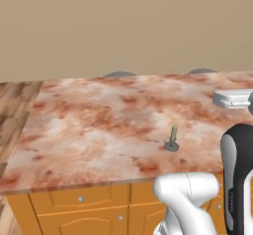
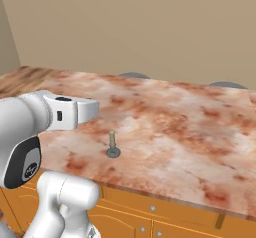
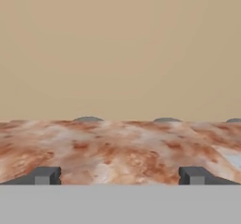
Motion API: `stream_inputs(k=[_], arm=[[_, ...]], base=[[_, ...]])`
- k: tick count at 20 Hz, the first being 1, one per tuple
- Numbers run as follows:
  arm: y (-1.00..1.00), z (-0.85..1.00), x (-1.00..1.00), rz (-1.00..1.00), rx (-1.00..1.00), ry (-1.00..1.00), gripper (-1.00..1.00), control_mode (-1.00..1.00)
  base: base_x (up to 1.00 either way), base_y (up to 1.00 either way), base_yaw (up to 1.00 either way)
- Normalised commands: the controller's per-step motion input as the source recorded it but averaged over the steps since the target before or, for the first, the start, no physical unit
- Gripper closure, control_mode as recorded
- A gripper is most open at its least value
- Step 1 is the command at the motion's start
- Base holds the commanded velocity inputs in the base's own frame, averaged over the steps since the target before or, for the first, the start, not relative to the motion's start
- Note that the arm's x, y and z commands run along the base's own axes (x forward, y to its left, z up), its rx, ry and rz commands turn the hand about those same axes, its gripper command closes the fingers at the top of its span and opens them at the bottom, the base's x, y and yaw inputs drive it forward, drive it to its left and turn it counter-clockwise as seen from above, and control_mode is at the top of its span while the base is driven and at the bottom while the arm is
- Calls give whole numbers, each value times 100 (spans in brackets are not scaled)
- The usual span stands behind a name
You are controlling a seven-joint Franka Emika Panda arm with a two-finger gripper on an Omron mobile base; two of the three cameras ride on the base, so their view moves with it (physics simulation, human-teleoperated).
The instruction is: Pick the candle and candle from the dining table and place them in the open cabinet. Close the cabinet after placing the objects.
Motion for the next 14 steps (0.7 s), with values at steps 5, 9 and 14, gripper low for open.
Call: stream_inputs(k=[5, 9, 14], arm=[[0, 0, 0, 0, 0, 0, -100, 100], [0, 0, 0, 0, 0, 0, -100, 100], [0, 0, 0, 0, 0, 0, -100, 100]], base=[[25, -21, -2], [40, -3, 0], [42, -1, 0]])
